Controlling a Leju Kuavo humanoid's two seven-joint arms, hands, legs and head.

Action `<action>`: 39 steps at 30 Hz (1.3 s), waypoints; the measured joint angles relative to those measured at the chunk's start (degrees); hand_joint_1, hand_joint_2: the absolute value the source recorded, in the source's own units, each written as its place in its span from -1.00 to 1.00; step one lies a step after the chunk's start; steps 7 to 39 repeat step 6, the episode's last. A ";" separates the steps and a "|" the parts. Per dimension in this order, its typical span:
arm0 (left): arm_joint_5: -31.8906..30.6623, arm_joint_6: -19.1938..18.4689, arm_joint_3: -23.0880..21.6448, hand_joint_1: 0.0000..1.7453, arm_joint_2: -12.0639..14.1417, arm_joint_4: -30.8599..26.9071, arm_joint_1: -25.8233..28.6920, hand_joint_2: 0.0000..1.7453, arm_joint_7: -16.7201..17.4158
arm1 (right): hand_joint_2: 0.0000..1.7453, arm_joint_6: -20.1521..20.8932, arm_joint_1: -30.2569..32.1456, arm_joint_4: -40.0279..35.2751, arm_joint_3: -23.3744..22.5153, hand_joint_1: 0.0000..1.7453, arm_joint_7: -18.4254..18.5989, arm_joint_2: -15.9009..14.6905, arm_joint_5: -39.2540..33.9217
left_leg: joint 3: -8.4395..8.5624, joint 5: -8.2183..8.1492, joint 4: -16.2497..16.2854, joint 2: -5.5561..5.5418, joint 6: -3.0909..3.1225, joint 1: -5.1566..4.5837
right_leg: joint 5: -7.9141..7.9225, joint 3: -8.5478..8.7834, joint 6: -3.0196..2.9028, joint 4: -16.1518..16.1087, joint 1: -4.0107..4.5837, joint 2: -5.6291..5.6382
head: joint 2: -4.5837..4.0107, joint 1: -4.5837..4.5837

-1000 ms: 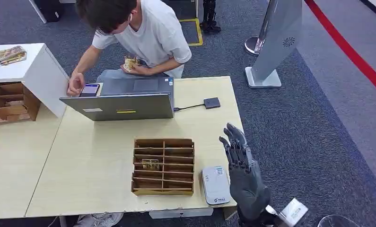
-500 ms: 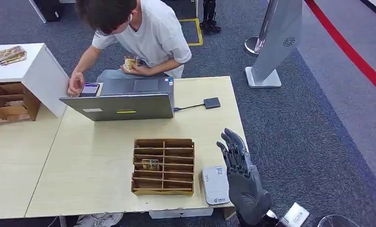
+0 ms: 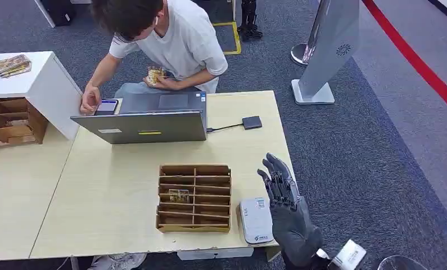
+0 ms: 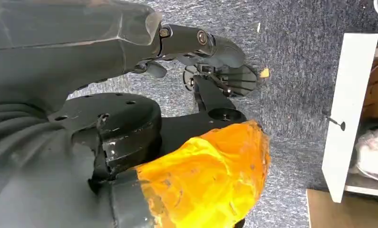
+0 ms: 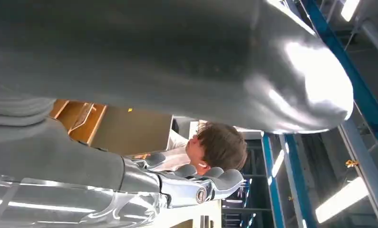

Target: Pass the card to the sensor for recognition and then transmit it.

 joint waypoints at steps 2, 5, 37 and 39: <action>0.02 0.04 0.07 -1.00 0.00 0.00 -0.01 -1.00 0.00 | -1.00 0.46 -0.01 0.13 -0.04 -1.00 0.09 0.00 -0.55 | 0.00 0.00 0.00 0.00 0.00 0.00 | 0.00 0.00 0.00 0.00 0.00 0.00 | 0.00 0.00; 0.02 0.09 0.26 -1.00 0.00 0.00 -0.04 -1.00 0.00 | -1.00 1.59 -0.10 0.22 -0.07 1.00 0.48 0.00 -1.44 | 0.00 0.00 0.00 0.00 0.00 0.00 | 0.00 0.00 0.00 0.00 0.00 0.00 | 0.00 0.00; 0.02 0.09 0.28 -1.00 0.00 0.00 -0.06 -1.00 0.00 | -1.00 2.01 -0.12 0.22 -0.07 1.00 0.55 0.00 -1.57 | 0.00 0.00 0.00 0.00 0.00 0.00 | 0.00 0.00 0.00 0.00 0.00 0.00 | 0.00 0.00; 0.02 0.09 0.28 -1.00 0.00 0.00 -0.06 -1.00 0.00 | -1.00 2.01 -0.12 0.22 -0.07 1.00 0.55 0.00 -1.57 | 0.00 0.00 0.00 0.00 0.00 0.00 | 0.00 0.00 0.00 0.00 0.00 0.00 | 0.00 0.00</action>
